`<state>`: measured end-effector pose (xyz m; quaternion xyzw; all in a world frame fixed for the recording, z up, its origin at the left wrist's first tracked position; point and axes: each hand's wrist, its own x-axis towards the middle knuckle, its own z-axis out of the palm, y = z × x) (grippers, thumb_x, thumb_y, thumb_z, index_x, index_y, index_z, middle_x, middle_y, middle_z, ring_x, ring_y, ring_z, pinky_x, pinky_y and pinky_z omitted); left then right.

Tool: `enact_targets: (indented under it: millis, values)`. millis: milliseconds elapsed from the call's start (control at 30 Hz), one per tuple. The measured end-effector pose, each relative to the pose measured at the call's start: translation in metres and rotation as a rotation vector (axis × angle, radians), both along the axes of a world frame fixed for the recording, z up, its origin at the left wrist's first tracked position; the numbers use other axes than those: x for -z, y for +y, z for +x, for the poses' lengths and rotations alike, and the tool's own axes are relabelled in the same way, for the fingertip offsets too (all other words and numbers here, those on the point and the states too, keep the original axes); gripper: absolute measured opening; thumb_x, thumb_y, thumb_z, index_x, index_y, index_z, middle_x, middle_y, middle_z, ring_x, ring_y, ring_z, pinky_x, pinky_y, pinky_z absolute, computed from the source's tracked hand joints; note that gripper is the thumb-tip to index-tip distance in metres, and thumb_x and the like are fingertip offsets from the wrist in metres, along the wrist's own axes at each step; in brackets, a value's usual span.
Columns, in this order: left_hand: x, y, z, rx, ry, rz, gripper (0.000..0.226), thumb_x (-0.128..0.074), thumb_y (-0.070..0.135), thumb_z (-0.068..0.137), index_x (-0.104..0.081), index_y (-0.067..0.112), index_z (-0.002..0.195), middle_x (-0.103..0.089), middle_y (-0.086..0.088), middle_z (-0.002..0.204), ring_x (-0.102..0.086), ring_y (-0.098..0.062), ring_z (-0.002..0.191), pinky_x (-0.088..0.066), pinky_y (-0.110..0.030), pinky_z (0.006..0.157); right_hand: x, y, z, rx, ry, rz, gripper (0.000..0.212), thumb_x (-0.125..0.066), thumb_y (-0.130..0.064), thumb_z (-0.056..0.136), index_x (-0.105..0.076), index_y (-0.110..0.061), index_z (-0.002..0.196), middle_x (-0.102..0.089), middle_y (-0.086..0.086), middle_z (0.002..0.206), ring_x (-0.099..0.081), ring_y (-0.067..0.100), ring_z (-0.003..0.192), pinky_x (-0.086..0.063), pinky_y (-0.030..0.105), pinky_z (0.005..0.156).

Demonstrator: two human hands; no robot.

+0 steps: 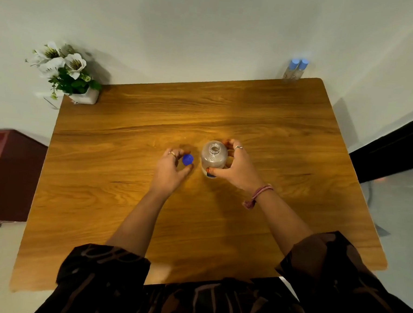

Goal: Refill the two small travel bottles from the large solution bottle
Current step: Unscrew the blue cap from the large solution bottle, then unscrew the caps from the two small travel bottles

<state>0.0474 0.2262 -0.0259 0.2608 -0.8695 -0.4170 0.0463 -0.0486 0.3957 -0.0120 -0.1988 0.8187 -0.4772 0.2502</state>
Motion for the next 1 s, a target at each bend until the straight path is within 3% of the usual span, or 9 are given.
enact_targets:
  millis: [100, 233, 367, 500, 667, 833, 1000]
  values:
    - [0.012, 0.002, 0.002, 0.035, -0.138, -0.033, 0.039, -0.074, 0.011, 0.080, -0.061, 0.008, 0.117, -0.058, -0.009, 0.119, -0.058, -0.023, 0.109, -0.045, -0.030, 0.094, -0.002, -0.002, 0.002, -0.004, 0.010, 0.037, 0.085, -0.085, -0.027, 0.063, -0.035, -0.014, 0.130, -0.046, 0.004, 0.130, -0.048, 0.014, 0.116, -0.044, 0.027, 0.099]
    - [0.023, 0.005, -0.001, 0.105, -0.229, -0.039, 0.040, -0.071, 0.011, 0.081, -0.059, 0.008, 0.119, -0.058, -0.013, 0.122, -0.057, -0.025, 0.111, -0.045, -0.031, 0.098, -0.003, -0.001, 0.001, -0.014, 0.012, 0.067, 0.082, -0.084, -0.027, 0.061, -0.037, -0.017, 0.127, -0.046, 0.004, 0.129, -0.049, 0.014, 0.115, -0.048, 0.036, 0.097]
    - [0.029, 0.005, 0.000, 0.144, -0.222, -0.080, 0.038, -0.071, 0.012, 0.082, -0.058, 0.008, 0.118, -0.059, -0.012, 0.122, -0.056, -0.024, 0.111, -0.041, -0.026, 0.095, 0.000, 0.001, 0.002, -0.014, 0.004, 0.107, 0.087, -0.083, -0.020, 0.064, -0.032, -0.014, 0.135, -0.042, 0.006, 0.135, -0.045, 0.017, 0.122, -0.044, 0.039, 0.102]
    - [0.032, 0.004, 0.003, 0.143, -0.203, -0.059, 0.044, -0.072, 0.014, 0.081, -0.055, 0.007, 0.122, -0.058, -0.012, 0.124, -0.054, -0.025, 0.115, -0.039, -0.029, 0.100, 0.003, 0.000, 0.003, 0.013, -0.025, 0.126, 0.090, -0.079, -0.009, 0.068, -0.026, -0.011, 0.140, -0.036, 0.007, 0.142, -0.041, 0.019, 0.129, -0.044, 0.039, 0.103]
    - [0.032, -0.004, 0.004, 0.182, -0.233, 0.034, 0.063, -0.076, 0.014, 0.077, -0.047, 0.013, 0.132, -0.049, -0.005, 0.131, -0.051, -0.020, 0.119, -0.042, -0.031, 0.104, 0.005, 0.000, 0.003, 0.062, -0.095, 0.110, 0.083, -0.067, 0.008, 0.074, -0.026, -0.014, 0.143, -0.038, 0.004, 0.143, -0.042, 0.018, 0.129, -0.048, 0.033, 0.098]
    - [0.021, -0.026, 0.011, 0.333, -0.208, 0.056, 0.067, -0.077, 0.016, 0.076, -0.044, 0.012, 0.135, -0.046, -0.002, 0.130, -0.049, -0.014, 0.113, -0.041, -0.022, 0.092, 0.001, 0.006, -0.004, 0.131, 0.018, 0.151, 0.063, -0.053, 0.011, 0.081, -0.038, -0.015, 0.136, -0.047, 0.003, 0.135, -0.047, 0.015, 0.123, -0.046, 0.027, 0.095]
    - [-0.001, -0.047, -0.001, 0.206, -0.082, 0.151, 0.056, -0.072, 0.017, 0.081, -0.047, 0.012, 0.132, -0.050, 0.001, 0.126, -0.053, -0.014, 0.110, -0.045, -0.029, 0.095, -0.013, 0.015, -0.028, 0.311, 0.123, 0.117, 0.043, -0.048, 0.003, 0.088, -0.048, -0.011, 0.128, -0.055, 0.004, 0.125, -0.055, 0.016, 0.113, -0.048, 0.024, 0.087]
